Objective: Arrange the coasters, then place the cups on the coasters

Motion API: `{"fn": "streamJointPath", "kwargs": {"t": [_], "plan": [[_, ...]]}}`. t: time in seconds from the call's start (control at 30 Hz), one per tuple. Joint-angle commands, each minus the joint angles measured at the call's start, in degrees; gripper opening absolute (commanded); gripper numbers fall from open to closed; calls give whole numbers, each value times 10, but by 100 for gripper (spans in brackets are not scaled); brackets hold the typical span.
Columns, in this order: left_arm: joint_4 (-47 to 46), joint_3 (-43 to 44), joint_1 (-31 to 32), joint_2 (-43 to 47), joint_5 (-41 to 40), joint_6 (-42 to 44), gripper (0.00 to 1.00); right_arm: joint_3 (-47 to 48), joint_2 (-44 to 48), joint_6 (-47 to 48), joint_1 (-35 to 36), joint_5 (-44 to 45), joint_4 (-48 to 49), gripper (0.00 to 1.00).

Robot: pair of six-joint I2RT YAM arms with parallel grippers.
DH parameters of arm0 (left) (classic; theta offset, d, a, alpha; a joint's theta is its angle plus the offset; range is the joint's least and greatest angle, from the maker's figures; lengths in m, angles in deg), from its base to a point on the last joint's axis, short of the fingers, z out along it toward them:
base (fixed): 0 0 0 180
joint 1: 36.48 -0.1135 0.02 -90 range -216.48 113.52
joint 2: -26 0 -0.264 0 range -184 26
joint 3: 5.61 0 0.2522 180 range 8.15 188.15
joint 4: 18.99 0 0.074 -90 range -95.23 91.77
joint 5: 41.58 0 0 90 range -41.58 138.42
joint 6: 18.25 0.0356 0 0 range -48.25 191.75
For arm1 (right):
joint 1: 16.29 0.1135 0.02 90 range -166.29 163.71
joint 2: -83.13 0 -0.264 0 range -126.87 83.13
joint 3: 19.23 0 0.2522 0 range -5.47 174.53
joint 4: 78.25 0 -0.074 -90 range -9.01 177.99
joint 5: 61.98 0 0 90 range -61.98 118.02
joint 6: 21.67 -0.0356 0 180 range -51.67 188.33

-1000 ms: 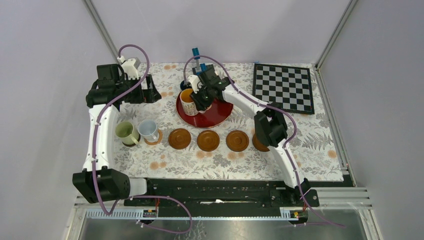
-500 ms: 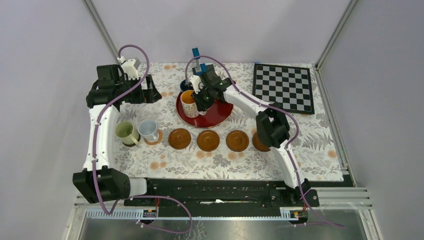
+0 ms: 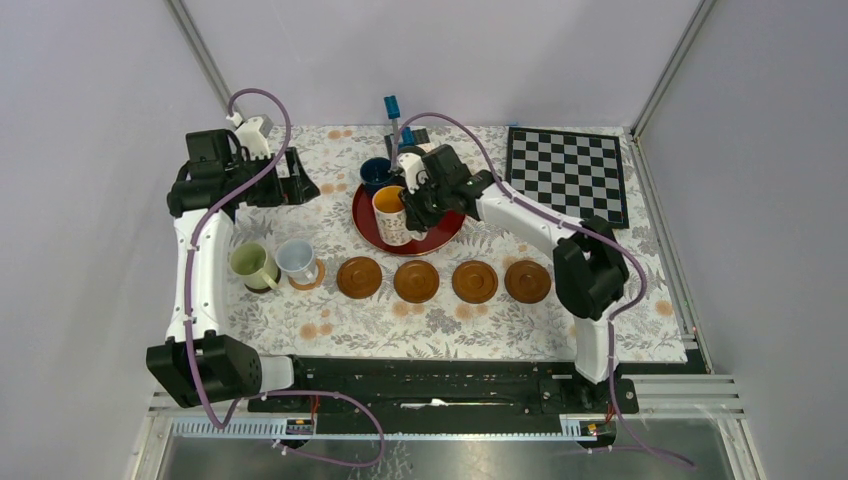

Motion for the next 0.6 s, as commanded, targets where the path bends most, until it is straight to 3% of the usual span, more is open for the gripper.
{"fn": "streamJointPath", "kwargs": {"t": [0.0,0.2,0.57], "plan": [[-30,0,-10,10,20,-19,99,-35,90,-42,13,-24,150,0],[-34,-1,-16,7,21,-25,99,-124,140,-29,70,27,246,0],[-41,-10,-34,11,44,-37,99,-195,160,-40,182,201,298,0]]}}
